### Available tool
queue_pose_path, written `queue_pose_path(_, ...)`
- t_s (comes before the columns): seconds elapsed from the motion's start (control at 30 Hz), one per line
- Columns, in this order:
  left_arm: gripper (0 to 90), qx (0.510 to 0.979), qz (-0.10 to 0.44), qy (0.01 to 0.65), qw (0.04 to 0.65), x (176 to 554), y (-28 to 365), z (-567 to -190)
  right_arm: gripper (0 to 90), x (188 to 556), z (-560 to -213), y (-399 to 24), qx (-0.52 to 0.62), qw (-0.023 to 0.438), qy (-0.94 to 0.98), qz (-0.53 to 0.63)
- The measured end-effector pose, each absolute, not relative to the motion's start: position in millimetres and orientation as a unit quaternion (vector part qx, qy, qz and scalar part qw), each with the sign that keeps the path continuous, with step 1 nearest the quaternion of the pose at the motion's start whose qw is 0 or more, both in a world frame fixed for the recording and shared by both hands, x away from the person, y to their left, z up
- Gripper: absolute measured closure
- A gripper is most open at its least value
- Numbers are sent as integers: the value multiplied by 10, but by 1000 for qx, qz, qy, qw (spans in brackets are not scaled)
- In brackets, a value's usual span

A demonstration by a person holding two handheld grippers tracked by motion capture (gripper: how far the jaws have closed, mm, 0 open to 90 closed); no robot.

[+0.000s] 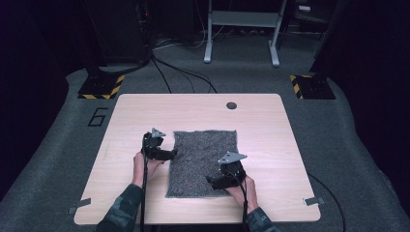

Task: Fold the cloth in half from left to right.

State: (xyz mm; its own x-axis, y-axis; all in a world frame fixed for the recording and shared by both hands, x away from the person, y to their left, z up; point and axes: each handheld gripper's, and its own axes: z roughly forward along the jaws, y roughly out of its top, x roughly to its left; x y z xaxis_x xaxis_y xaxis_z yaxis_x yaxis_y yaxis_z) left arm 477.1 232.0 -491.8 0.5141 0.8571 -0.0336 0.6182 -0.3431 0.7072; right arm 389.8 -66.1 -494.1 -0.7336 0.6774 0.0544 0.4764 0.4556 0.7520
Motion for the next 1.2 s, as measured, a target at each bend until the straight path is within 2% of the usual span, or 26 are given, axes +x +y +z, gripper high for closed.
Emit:
queue_pose_path(0.17,147,790,153,473,359,4943,2333,-4921,105,3858,-4944,-524,333,115,849,395)
queue_pose_path(0.73,155,791,146,479,353,5346,2227,-4899,120,3645,-4914,86,271,87,876,390)
queue_pose_path(1.07,183,798,143,480,336,5493,2196,-4956,152,3541,-4959,426,233,76,892,380)
queue_pose_path(1.2,207,798,142,482,333,5534,2208,-4988,203,3481,-4977,549,223,83,892,384)
